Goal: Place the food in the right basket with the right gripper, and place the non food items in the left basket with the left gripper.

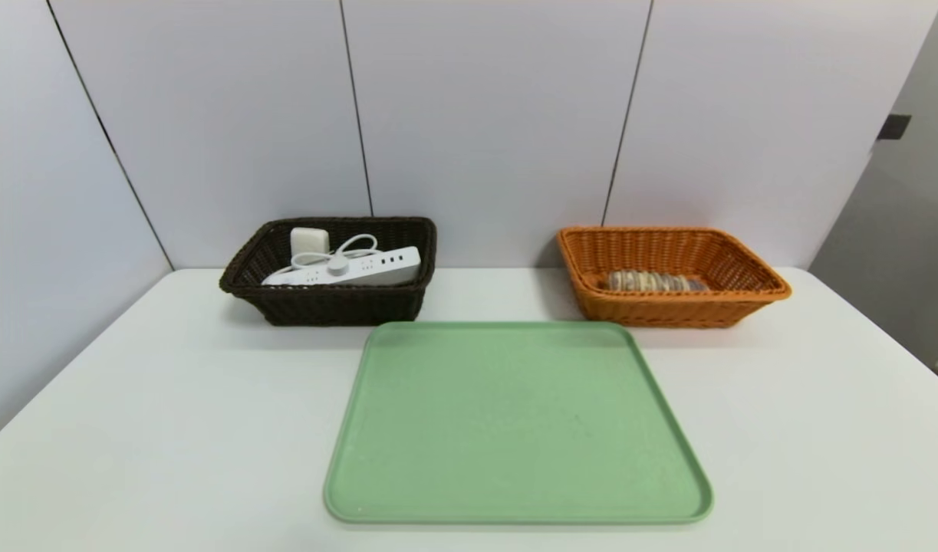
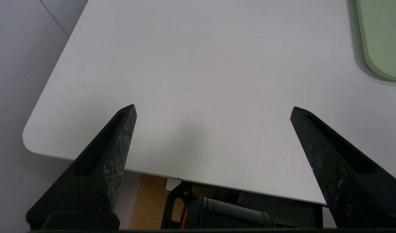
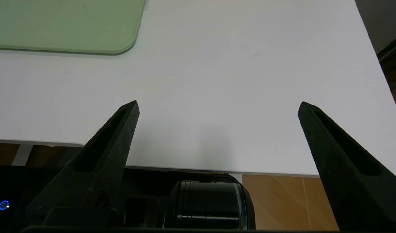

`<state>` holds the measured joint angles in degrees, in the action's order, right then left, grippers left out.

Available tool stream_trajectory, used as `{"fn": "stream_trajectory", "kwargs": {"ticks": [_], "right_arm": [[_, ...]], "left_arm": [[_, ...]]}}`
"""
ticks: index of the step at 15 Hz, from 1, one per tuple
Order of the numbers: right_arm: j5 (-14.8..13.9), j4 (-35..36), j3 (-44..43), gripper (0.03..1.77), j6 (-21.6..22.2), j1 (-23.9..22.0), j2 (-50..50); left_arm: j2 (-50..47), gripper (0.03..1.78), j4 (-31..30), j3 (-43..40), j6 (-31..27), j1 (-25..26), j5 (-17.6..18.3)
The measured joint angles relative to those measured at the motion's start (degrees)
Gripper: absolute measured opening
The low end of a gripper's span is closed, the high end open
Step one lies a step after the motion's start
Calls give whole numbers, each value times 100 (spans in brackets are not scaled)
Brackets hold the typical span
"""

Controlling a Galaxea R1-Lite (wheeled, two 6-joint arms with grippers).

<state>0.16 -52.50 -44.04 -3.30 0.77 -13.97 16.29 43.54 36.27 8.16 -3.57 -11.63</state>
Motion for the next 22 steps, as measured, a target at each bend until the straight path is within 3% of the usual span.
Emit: {"fn": "stream_trajectory", "kwargs": {"ticks": [3, 7, 10, 12, 14, 15, 20, 22], "right_arm": [[11, 6, 129, 170, -9, 0, 163], [-11, 466, 507, 170, -7, -6, 386], [-27, 1651, 1353, 170, -85, -33, 750], [-26, 2316, 1888, 170, -240, -44, 1056], [-37, 2686, 2263, 170, -317, -50, 1252], [-37, 2894, 2434, 170, -317, -52, 1304], [-29, 4848, 3738, 170, -471, -55, 1399], [-45, 5202, 4078, 170, -523, -55, 1404]], "left_arm": [[-257, 169, 37, 13, -446, 450, 483], [-444, 169, -363, -397, -612, 555, 560], [-566, 169, -1780, -1488, -953, 539, 562], [-634, 169, -3087, -2420, -1410, 524, 631], [-731, 169, -4206, -3023, -1780, 514, 922], [-802, 169, -4473, -3206, -1854, 508, 1015], [-1202, 169, -4593, -3606, -1868, 469, 1380], [-1423, 169, -4423, -3619, -1799, 456, 1479]]}}
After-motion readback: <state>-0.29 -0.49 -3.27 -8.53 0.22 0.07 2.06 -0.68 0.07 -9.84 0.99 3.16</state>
